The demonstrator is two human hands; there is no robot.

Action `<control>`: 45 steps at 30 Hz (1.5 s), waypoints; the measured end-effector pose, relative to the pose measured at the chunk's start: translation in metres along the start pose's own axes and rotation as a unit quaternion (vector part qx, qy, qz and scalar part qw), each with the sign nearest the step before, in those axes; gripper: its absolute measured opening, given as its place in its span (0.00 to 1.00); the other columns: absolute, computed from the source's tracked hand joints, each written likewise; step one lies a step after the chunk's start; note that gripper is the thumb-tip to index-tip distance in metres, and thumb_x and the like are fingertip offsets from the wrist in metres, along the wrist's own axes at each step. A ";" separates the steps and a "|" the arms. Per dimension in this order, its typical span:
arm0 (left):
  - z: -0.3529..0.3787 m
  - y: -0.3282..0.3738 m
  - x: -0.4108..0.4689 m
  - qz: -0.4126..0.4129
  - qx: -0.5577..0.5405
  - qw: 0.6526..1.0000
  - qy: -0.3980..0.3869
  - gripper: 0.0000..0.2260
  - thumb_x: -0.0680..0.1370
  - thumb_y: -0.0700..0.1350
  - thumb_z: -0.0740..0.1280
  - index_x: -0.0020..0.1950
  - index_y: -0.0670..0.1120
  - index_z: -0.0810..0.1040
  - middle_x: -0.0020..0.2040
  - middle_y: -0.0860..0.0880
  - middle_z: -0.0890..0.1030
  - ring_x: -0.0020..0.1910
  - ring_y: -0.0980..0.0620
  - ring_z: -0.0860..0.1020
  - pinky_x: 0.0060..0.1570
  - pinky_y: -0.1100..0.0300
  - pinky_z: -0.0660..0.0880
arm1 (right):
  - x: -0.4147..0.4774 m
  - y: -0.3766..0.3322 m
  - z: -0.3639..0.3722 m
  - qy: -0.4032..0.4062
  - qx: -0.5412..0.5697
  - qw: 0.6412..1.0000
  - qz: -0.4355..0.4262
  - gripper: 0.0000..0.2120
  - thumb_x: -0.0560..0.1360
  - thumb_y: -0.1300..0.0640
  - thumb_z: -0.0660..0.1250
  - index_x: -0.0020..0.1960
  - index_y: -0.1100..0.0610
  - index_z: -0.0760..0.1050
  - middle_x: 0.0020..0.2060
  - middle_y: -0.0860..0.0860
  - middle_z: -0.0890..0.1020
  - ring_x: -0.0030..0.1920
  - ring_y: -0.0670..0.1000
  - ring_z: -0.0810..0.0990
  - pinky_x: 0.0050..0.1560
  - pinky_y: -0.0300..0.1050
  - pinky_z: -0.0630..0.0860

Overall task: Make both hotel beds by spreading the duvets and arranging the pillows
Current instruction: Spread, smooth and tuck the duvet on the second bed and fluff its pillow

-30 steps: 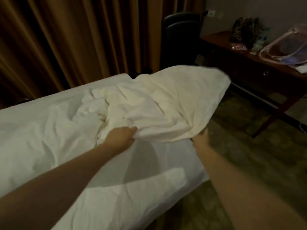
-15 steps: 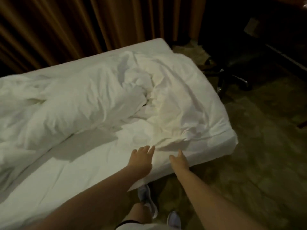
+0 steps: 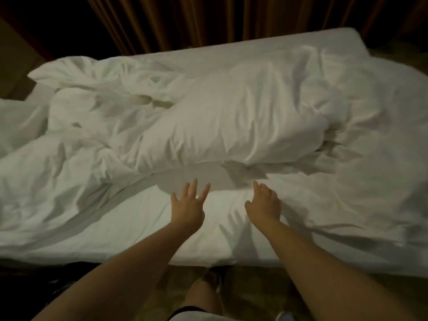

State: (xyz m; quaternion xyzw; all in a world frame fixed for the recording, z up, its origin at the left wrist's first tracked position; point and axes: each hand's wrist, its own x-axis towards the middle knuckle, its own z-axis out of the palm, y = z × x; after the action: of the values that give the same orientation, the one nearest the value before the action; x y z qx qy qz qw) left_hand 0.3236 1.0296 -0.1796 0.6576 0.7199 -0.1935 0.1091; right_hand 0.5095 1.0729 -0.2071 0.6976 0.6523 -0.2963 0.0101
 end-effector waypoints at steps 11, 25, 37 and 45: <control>-0.039 -0.135 0.218 0.085 0.179 0.975 0.105 0.41 0.76 0.56 0.63 0.76 0.57 0.34 0.77 0.43 0.38 0.76 0.39 0.46 0.63 0.28 0.53 | 0.159 -0.064 0.093 -0.050 -0.169 0.984 -0.012 0.29 0.77 0.58 0.55 0.76 0.52 0.53 0.72 0.59 0.63 0.70 0.65 0.62 0.68 0.64 0.60; -0.056 -0.130 0.312 0.084 0.171 0.978 0.080 0.32 0.81 0.54 0.54 0.76 0.55 0.35 0.77 0.43 0.38 0.76 0.38 0.44 0.65 0.28 0.51 | 0.153 -0.077 0.098 0.015 -0.189 0.977 -0.094 0.07 0.64 0.62 0.66 0.31 0.54 0.80 0.23 0.52 0.78 0.23 0.52 0.78 0.23 0.37 0.71; 0.039 -0.090 0.160 0.262 0.089 0.952 0.132 0.25 0.70 0.40 0.63 0.67 0.43 0.74 0.68 0.41 0.73 0.67 0.41 0.72 0.60 0.37 0.69 | 0.042 -0.036 0.078 -0.114 -0.087 0.988 0.059 0.18 0.82 0.54 0.51 0.68 0.49 0.72 0.61 0.56 0.76 0.60 0.58 0.74 0.62 0.50 0.72; 0.083 -0.051 0.060 0.029 -0.068 0.997 -0.009 0.16 0.77 0.46 0.58 0.64 0.54 0.70 0.62 0.48 0.74 0.65 0.47 0.69 0.66 0.43 0.59 | -0.039 0.011 0.041 0.010 -0.111 0.994 -0.007 0.16 0.82 0.56 0.54 0.66 0.54 0.74 0.61 0.54 0.78 0.60 0.55 0.75 0.63 0.44 0.66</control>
State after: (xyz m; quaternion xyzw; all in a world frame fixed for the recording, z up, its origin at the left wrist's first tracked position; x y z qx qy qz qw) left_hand 0.2581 1.0452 -0.2722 0.6678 0.7107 -0.1467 0.1655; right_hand 0.5039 1.0191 -0.2284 0.6904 0.6861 -0.2154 0.0790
